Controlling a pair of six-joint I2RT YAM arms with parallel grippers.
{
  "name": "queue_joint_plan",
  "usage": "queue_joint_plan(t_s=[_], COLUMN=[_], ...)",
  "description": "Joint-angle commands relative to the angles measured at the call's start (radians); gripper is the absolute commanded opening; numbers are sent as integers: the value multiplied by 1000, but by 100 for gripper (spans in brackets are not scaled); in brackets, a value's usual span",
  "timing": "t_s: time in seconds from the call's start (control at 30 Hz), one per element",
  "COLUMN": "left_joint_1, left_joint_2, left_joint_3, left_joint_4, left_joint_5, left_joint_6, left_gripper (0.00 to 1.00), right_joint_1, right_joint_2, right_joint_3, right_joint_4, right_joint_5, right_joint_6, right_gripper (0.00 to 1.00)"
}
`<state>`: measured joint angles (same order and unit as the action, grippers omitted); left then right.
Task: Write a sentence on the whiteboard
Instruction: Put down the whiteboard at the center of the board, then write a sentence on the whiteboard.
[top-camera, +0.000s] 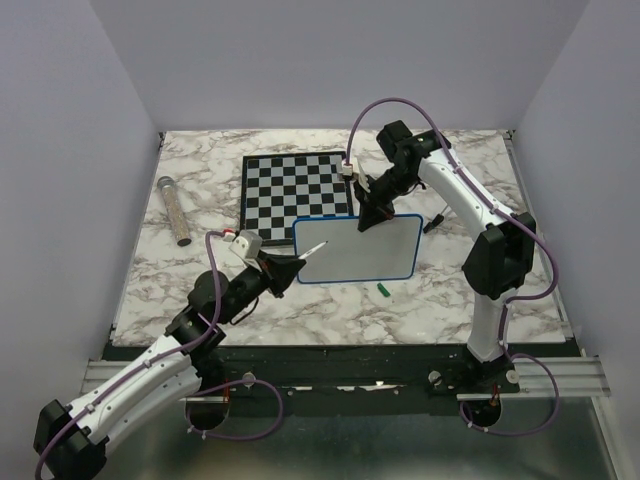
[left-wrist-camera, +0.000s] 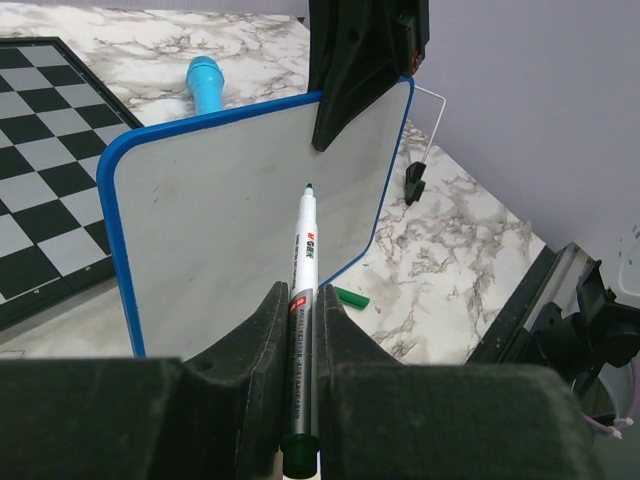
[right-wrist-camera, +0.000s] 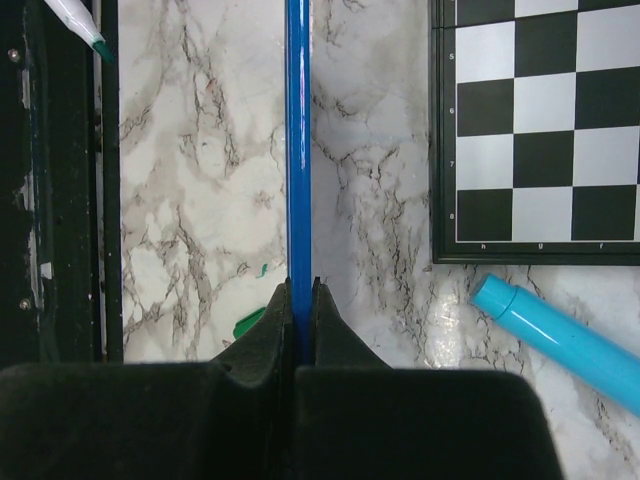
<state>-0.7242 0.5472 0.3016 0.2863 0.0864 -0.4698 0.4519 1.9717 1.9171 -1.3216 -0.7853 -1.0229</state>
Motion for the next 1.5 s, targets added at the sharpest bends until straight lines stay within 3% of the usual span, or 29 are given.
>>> queue_joint_plan(t_s=[0.0, 0.37, 1.07, 1.47], left_joint_1=[-6, -6, 6, 31], left_joint_2=[-24, 2, -67, -29], left_joint_3=[2, -25, -113, -136], left_joint_4=[13, 57, 120, 146], left_joint_5=[-26, -25, -178, -139], left_joint_6=[2, -6, 63, 71], left_gripper=[0, 0, 0, 0], right_joint_1=[5, 4, 2, 1], right_joint_2=[-22, -31, -31, -33], right_joint_3=[-15, -46, -61, -61], right_joint_4=[-70, -44, -31, -31], right_joint_5=[23, 26, -2, 1], right_joint_6=[-25, -22, -16, -19], right_gripper=[0, 0, 1, 1])
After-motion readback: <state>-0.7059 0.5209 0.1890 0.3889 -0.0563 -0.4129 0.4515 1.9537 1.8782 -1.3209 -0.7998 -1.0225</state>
